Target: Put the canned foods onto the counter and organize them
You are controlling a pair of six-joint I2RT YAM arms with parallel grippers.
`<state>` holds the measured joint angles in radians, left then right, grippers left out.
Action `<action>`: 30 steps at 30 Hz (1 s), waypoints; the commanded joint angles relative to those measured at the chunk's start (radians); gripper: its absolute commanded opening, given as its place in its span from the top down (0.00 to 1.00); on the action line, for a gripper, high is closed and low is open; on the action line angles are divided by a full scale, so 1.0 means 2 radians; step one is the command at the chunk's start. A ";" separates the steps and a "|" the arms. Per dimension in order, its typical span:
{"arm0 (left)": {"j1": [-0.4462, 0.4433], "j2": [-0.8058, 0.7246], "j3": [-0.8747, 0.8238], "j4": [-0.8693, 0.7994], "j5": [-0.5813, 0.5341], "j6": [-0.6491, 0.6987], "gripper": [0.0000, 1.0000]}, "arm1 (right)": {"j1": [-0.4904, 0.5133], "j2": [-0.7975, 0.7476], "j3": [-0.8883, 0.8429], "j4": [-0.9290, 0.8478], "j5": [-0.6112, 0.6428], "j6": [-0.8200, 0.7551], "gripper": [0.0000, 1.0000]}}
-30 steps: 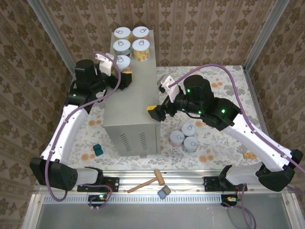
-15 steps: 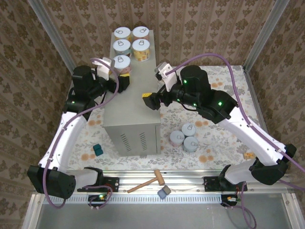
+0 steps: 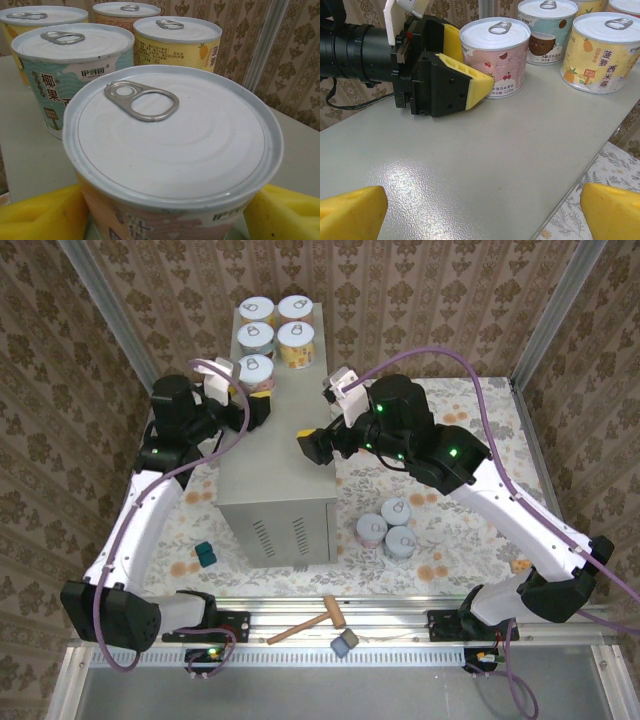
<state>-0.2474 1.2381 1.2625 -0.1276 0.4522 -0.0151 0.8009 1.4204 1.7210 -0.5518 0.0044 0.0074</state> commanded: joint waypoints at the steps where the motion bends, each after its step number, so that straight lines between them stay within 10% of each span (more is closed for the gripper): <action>1: 0.006 0.010 0.001 0.006 0.018 -0.005 0.22 | -0.004 -0.006 0.001 0.002 0.016 0.010 0.00; 30: 0.014 0.029 0.011 0.018 0.022 -0.014 0.23 | -0.017 -0.044 -0.054 0.028 0.026 0.022 0.00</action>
<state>-0.2317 1.2686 1.2686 -0.0868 0.4801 -0.0196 0.7731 1.3605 1.6257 -0.5213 0.0299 0.0341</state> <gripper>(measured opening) 0.773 0.999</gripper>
